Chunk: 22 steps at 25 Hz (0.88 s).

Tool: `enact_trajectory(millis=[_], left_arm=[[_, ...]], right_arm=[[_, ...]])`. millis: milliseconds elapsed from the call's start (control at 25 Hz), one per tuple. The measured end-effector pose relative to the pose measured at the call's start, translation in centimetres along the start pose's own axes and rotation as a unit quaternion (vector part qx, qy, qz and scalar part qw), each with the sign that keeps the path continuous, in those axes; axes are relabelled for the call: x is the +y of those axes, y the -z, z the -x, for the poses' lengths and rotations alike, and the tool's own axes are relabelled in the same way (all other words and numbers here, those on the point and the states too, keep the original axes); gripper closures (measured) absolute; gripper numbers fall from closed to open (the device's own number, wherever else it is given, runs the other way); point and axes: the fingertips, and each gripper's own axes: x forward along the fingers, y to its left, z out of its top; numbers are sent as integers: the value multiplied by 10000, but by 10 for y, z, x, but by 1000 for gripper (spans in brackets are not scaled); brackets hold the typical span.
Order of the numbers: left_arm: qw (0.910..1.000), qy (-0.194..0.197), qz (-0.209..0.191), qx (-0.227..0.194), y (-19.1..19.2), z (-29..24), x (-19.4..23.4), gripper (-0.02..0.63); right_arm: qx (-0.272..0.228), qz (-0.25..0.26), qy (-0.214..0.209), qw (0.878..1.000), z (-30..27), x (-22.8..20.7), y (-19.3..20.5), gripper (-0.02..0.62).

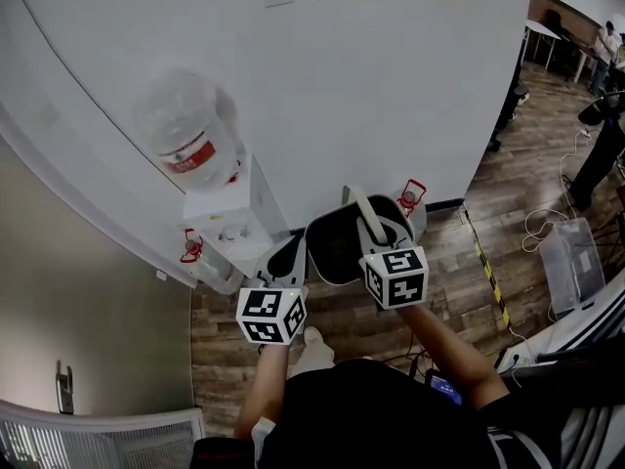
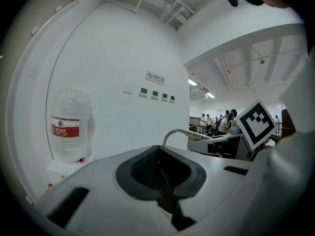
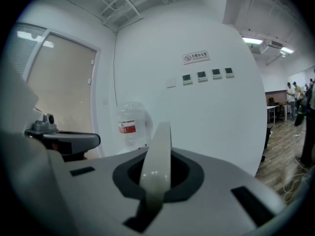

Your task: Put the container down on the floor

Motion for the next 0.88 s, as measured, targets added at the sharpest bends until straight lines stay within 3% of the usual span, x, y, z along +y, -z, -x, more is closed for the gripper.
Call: enact_trajectory(millis=[440, 880], left_arm=[[10000, 2, 58, 44, -2, -38, 19, 589], [9998, 94, 151, 85, -7, -90, 70, 589]], right_arm=[[90, -18, -26, 10000, -37, -19, -6, 566], [193, -77, 39, 9998, -108, -29, -18, 566]])
